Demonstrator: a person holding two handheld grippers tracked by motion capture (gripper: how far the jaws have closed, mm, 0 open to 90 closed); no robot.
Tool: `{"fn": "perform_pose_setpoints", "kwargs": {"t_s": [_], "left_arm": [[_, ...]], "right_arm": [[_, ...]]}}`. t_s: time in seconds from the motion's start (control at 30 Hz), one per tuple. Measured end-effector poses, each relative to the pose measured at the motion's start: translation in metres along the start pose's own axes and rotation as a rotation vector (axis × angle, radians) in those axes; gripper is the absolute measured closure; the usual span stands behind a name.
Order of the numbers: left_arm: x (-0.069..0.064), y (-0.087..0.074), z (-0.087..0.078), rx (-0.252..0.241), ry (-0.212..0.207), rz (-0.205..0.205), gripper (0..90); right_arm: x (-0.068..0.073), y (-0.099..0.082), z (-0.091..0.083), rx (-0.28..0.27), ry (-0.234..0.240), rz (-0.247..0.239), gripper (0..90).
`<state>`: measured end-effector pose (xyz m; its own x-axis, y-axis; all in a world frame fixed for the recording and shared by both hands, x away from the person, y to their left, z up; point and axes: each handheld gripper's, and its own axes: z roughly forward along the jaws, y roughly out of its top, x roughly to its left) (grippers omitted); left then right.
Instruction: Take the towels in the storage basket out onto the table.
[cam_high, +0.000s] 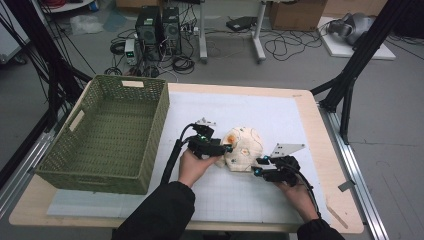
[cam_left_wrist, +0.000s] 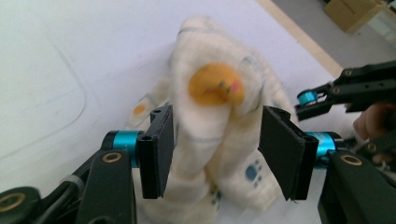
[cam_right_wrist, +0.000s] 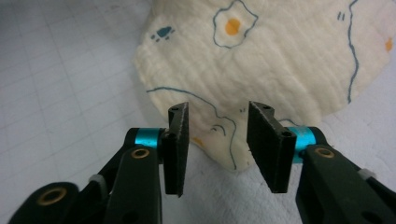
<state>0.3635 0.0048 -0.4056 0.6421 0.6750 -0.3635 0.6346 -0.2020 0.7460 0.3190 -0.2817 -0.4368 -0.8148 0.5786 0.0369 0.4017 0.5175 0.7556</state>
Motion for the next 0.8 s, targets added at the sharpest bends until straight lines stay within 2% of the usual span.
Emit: {"fn": "perform_pose_setpoints", "kwargs": {"t_s": [0.13, 0.23, 0.27, 0.3, 0.37, 0.4, 0.43, 0.5, 0.53, 0.57, 0.63, 0.8], "left_arm": [[0.006, -0.012, -0.005, 0.037, 0.026, 0.003, 47.8], [0.01, -0.021, -0.002, 0.078, 0.03, 0.01, 55.5], [0.01, -0.021, -0.002, 0.078, 0.03, 0.01, 58.7], [0.008, -0.025, 0.004, 0.119, 0.051, 0.024, 59.6], [0.008, -0.027, 0.007, 0.132, 0.055, 0.036, 61.2], [0.006, -0.031, 0.013, 0.145, 0.081, 0.058, 63.1], [0.006, -0.031, 0.013, 0.145, 0.081, 0.058, 64.2], [0.002, -0.032, 0.015, 0.125, 0.125, 0.083, 69.1], [0.002, -0.032, 0.015, 0.125, 0.125, 0.083, 72.6], [0.001, -0.032, 0.015, 0.125, 0.145, 0.107, 75.5], [-0.001, -0.033, 0.016, 0.125, 0.166, 0.128, 79.5], [0.002, -0.033, 0.015, 0.122, 0.156, 0.12, 84.2]], "right_arm": [[-0.003, -0.002, 0.003, 0.011, 0.004, 0.011, 64.4], [-0.002, -0.002, 0.007, 0.035, -0.007, 0.001, 69.8], [-0.002, -0.002, 0.008, 0.036, -0.013, -0.007, 71.3], [-0.002, -0.002, 0.009, 0.04, -0.018, -0.012, 72.3], [-0.002, -0.002, 0.009, 0.04, -0.02, -0.011, 73.3], [-0.002, -0.002, 0.009, 0.041, -0.024, -0.012, 76.1], [-0.002, -0.002, 0.009, 0.041, -0.024, -0.012, 76.1], [-0.002, -0.002, 0.009, 0.045, -0.029, -0.019, 79.5], [-0.002, -0.002, 0.009, 0.045, -0.029, -0.019, 79.5], [-0.001, -0.002, 0.01, 0.047, -0.04, -0.031, 82.4], [-0.001, -0.001, 0.01, 0.048, -0.042, -0.033, 83.3], [-0.003, -0.002, 0.009, 0.047, -0.031, -0.026, 85.2]]}}
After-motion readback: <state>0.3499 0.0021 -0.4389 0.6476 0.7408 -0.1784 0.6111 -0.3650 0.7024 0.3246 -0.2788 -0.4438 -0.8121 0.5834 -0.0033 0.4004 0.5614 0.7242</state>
